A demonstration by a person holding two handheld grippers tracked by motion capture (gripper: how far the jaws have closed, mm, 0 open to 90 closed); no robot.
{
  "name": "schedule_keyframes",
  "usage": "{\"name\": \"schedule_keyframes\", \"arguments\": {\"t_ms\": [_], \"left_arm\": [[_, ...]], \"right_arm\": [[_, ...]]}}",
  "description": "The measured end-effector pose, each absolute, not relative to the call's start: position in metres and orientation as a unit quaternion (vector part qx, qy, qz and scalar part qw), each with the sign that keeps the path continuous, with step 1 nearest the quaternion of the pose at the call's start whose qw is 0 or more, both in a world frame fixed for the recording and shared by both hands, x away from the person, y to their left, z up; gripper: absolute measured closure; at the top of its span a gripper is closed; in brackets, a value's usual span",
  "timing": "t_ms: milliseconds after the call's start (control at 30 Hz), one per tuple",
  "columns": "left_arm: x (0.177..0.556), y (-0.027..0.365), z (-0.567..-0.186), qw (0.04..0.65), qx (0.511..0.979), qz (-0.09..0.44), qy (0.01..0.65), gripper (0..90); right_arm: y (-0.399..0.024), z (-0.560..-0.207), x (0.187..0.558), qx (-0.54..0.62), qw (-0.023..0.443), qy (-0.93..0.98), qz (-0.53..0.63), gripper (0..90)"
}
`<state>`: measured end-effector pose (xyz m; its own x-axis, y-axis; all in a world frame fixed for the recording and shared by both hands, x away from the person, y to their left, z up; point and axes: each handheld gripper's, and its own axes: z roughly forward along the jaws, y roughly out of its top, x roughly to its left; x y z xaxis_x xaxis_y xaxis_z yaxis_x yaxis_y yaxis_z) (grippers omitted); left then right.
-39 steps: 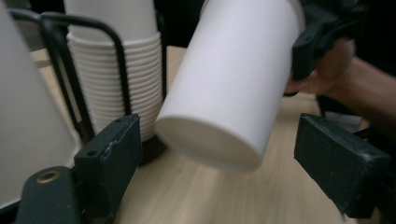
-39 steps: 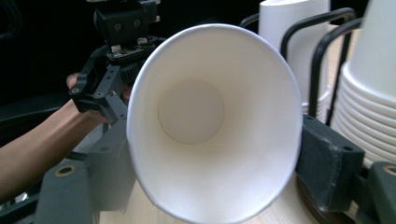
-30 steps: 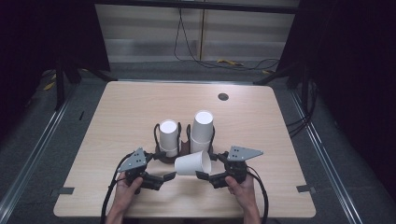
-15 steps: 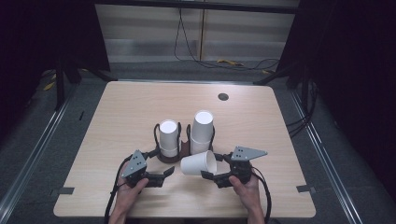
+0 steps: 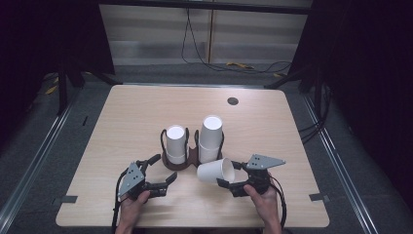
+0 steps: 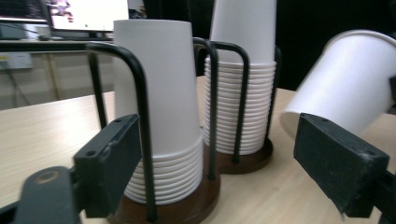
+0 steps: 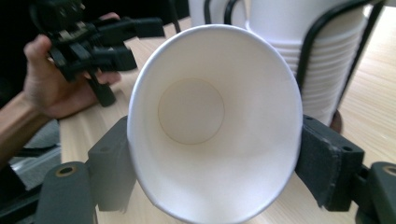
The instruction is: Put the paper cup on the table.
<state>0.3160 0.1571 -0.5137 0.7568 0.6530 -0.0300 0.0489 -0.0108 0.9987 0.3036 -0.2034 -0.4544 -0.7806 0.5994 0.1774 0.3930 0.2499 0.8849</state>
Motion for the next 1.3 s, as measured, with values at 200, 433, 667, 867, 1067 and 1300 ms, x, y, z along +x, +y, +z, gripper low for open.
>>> {"name": "schedule_keyframes", "arguments": {"t_ms": [200,433,667,867,1067,1300], "left_arm": [[0.316,0.158,-0.514,0.652,0.665,0.239,0.276,15.2],[0.317,0.155,-0.513,0.64,0.673,0.238,0.284,15.3],[0.318,0.154,-0.512,0.636,0.679,0.237,0.279,15.3],[0.317,0.154,-0.512,0.636,0.679,0.239,0.276,15.3],[0.318,0.155,-0.513,0.638,0.676,0.239,0.28,15.3],[0.317,0.154,-0.512,0.638,0.678,0.239,0.276,15.3]], "right_arm": [[-0.209,-0.451,0.296,0.333,0.112,0.786,0.509,22.7],[-0.224,-0.447,0.295,0.369,0.135,0.778,0.491,22.9],[-0.237,-0.438,0.298,0.406,0.159,0.768,0.47,23.0],[-0.242,-0.437,0.319,0.429,0.18,0.765,0.445,23.1],[-0.245,-0.427,0.333,0.444,0.195,0.772,0.41,23.0],[-0.249,-0.41,0.352,0.452,0.19,0.787,0.374,22.9]]}}
